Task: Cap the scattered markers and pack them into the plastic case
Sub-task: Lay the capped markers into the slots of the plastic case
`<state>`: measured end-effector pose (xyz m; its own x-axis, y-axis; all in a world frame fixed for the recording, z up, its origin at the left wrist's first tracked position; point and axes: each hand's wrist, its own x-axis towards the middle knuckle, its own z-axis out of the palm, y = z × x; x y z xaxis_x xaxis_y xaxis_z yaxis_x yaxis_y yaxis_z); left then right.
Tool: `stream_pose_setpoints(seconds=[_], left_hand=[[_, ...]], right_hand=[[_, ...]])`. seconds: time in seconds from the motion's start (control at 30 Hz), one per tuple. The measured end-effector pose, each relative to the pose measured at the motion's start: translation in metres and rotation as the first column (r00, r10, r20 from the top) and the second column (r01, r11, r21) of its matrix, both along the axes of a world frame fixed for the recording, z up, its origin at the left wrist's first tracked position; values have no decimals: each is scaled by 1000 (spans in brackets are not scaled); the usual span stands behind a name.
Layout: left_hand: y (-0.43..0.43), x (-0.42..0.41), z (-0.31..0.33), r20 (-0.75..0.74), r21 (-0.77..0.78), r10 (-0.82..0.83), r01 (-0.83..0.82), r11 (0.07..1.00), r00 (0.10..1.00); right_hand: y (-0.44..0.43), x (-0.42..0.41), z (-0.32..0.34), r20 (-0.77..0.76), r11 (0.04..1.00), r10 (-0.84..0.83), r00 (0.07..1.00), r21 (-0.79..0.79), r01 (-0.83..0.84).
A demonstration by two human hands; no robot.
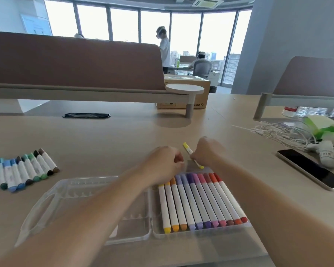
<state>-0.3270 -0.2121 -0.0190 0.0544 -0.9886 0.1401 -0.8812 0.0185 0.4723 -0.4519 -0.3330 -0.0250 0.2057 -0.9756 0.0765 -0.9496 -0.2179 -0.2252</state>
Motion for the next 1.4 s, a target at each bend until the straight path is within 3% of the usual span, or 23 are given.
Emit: stream_pose_setpoints(seconds=[0.27, 0.4, 0.53, 0.73, 1.07, 1.4], left_hand=[[10, 17, -2, -9, -19, 34, -35, 999, 999], [27, 29, 3, -3, 6, 88, -88, 996, 996], [51, 34, 7, 15, 25, 108, -108, 994, 994], [84, 30, 8, 76, 60, 61, -66, 996, 995], [98, 34, -4, 15, 217, -23, 20, 976, 1000], [93, 35, -8, -62, 197, -30, 42, 980, 998]], right_hand=[[7, 17, 6, 50, 995, 84, 995, 41, -86], [43, 29, 26, 129, 969, 156, 979, 173, -177], [97, 28, 44, 104, 879, 278, 955, 374, -297], [137, 27, 40, 79, 732, 359, 930, 595, -333], [149, 26, 39, -63, 766, 403, 913, 570, -299], [147, 39, 34, -172, 782, 439, 882, 556, -281]])
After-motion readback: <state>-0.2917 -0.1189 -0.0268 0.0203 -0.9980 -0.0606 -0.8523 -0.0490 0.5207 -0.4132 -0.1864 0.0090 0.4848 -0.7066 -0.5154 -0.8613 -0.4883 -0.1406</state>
